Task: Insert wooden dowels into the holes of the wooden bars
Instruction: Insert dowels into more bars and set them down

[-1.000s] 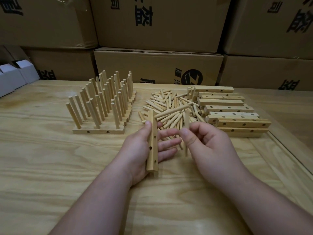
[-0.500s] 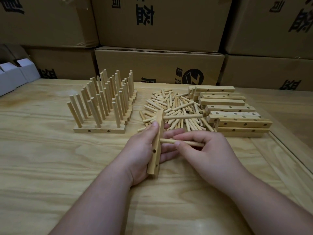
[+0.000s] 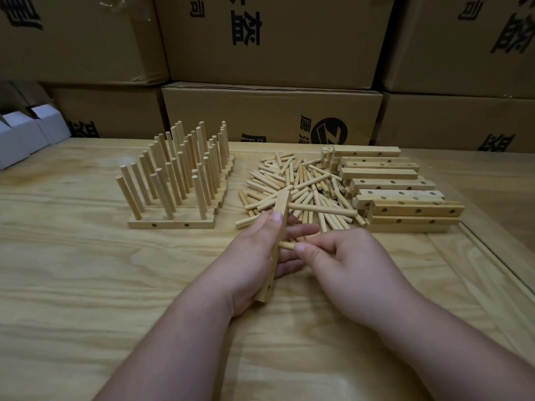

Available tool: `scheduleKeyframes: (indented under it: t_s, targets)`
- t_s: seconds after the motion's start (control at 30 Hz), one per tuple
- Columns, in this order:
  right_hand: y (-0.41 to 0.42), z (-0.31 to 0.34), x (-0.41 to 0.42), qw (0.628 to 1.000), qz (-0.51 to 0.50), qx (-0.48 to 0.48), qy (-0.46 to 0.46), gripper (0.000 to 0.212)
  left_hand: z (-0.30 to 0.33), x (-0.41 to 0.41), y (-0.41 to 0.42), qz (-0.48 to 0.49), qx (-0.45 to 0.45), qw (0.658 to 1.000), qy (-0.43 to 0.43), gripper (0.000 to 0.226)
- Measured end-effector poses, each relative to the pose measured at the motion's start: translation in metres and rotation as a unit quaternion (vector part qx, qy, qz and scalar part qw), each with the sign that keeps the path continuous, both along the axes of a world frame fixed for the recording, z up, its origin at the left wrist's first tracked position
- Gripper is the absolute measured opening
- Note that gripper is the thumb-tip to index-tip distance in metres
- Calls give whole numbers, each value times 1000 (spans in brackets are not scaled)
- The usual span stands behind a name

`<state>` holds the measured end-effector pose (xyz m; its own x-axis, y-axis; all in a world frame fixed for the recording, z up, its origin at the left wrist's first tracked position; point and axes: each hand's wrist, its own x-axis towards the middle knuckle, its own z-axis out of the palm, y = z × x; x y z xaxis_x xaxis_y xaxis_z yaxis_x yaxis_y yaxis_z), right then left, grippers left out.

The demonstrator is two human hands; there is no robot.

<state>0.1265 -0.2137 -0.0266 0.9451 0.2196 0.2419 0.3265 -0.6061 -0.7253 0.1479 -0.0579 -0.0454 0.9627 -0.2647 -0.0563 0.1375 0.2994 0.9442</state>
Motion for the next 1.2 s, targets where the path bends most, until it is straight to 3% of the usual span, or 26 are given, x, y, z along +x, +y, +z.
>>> scheduleKeyframes:
  t_s: [0.1,0.17,0.27,0.4,0.5,0.63,0.73,0.8,0.9,1.0,1.07,1.13,1.2]
  targets:
    - [4,0,-1,982,-38,121,137,29,1,0,1,-3,17,1000,-12,35]
    - [6,1,-2,945,-59,210,243,31,2,-1,1,-9,23,1000,-14,35]
    - [5,1,-1,930,-62,229,280,30,3,-1,1,-16,29,999,-16,34]
    - [6,1,-3,981,-4,135,140,31,2,-1,3,-12,19,1000,-7,34]
    - [5,3,-4,999,28,39,6,29,2,-1,3,-6,-11,1000,14,35]
    - [-1,0,-2,975,34,-141,-168,17,1,0,1,17,-29,999,32,34]
    - [1,-1,-3,971,21,-145,-190,17,1,-1,1,24,-23,999,34,33]
    - [4,-3,-4,986,12,-90,-143,18,2,-1,1,23,-14,999,33,34]
    - [8,-2,-2,997,4,75,31,30,3,-2,2,8,8,1000,25,34]
    - [11,-4,0,949,-41,243,198,37,5,-2,1,2,32,999,11,34]
    - [13,-3,0,909,-77,295,284,34,5,-2,1,4,43,999,7,34]
    - [12,-3,-1,916,-73,275,282,32,4,-2,0,3,45,999,8,34]
    - [11,-2,-1,951,-26,227,208,34,5,-3,1,5,34,999,16,35]
